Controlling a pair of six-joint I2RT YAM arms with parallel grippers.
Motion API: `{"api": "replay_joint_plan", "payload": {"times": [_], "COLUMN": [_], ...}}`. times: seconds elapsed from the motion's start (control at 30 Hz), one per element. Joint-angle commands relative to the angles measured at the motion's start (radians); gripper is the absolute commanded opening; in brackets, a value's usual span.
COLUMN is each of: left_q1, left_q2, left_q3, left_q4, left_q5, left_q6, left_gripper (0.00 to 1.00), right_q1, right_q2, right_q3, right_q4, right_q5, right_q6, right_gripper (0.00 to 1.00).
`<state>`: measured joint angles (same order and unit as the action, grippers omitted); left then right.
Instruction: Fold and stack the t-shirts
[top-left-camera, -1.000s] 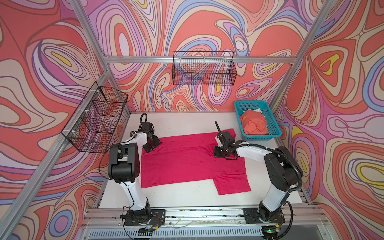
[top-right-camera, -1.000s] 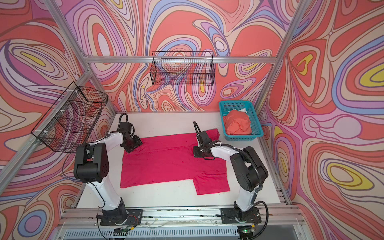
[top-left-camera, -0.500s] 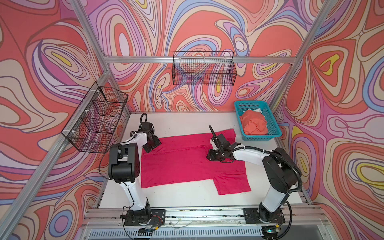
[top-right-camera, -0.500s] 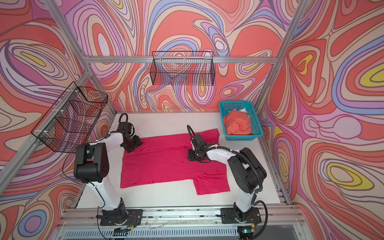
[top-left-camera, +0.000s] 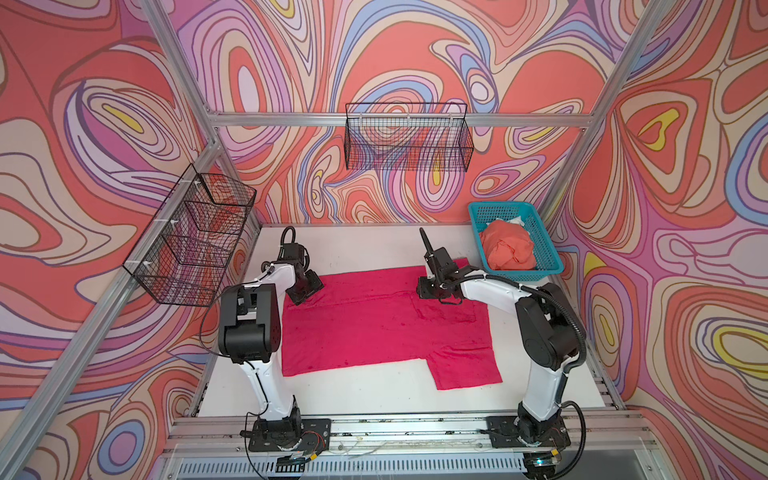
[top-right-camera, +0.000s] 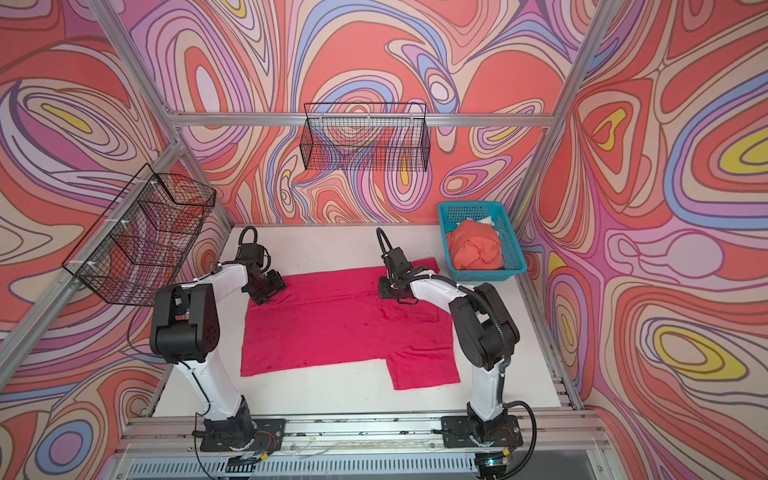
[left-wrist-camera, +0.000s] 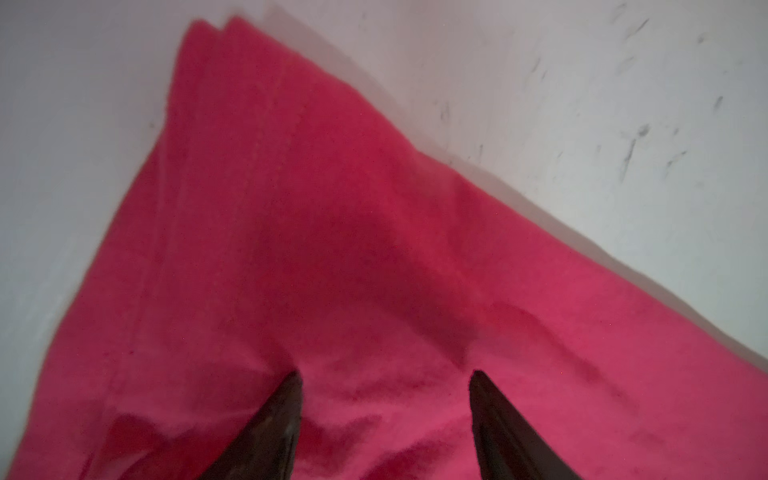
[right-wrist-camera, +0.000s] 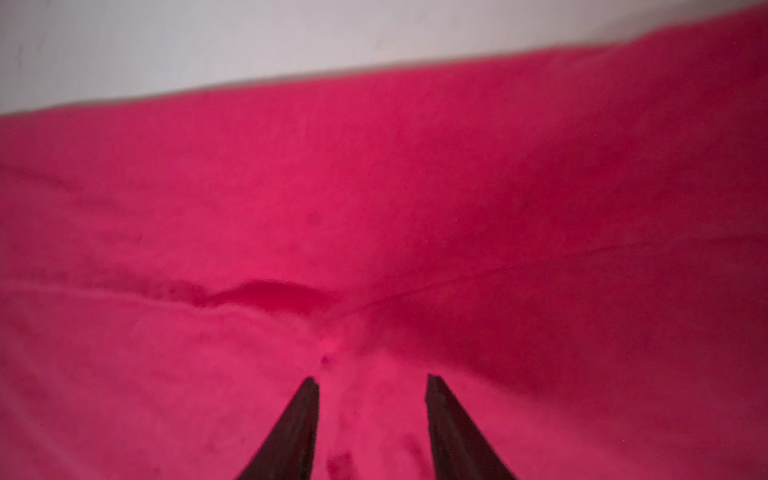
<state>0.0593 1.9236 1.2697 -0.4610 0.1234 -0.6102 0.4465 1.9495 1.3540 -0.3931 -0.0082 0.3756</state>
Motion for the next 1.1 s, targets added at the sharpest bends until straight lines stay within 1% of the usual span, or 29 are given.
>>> {"api": "replay_joint_plan", "payload": {"times": [0.0,0.13,0.27,0.37,0.53,0.67,0.8,0.9,0.97,1.07], "left_q1": [-0.001,0.001,0.000,0.007,0.037,0.040,0.027,-0.006,-0.016,-0.018], "left_q2": [0.059,0.102,0.121,0.125,0.114,0.097,0.042,0.006,0.014,0.077], "left_q3": [0.046,0.069,0.072,0.065,0.041,0.028,0.031,0.095,0.142,0.220], "left_q4": [-0.050,-0.071,-0.087,-0.103,-0.111,-0.128,-0.097,-0.086,-0.076,-0.081], "left_q5": [-0.020,-0.038,-0.058,-0.086,-0.083,-0.108,-0.053,-0.038,-0.010,0.020], "left_q6": [-0.008,-0.013,-0.010,-0.004,-0.024,-0.023,-0.008,0.026,0.030,0.033], "left_gripper": [0.66,0.66,0.66,0.66,0.65,0.65,0.65,0.65,0.66,0.66], "right_q1": [-0.064,-0.135,-0.173,-0.191,-0.228,-0.232,-0.211,-0.210,-0.211,-0.212], "right_q2": [0.074,0.158,0.209,0.226,0.227,0.233,0.159,0.130,0.124,0.144], "right_q3": [0.096,0.166,0.191,0.182,0.152,0.179,0.160,0.184,0.204,0.255], "right_q4": [-0.023,-0.018,-0.038,-0.063,-0.089,-0.129,-0.050,-0.021,-0.009,-0.007], "right_q5": [0.112,0.126,0.131,0.159,0.203,0.204,0.136,0.112,0.106,0.093], "right_q6": [-0.073,-0.064,-0.041,-0.029,-0.003,0.001,-0.029,-0.034,-0.034,-0.035], "right_gripper": [0.48,0.48,0.49,0.50,0.51,0.52,0.52,0.52,0.52,0.52]}}
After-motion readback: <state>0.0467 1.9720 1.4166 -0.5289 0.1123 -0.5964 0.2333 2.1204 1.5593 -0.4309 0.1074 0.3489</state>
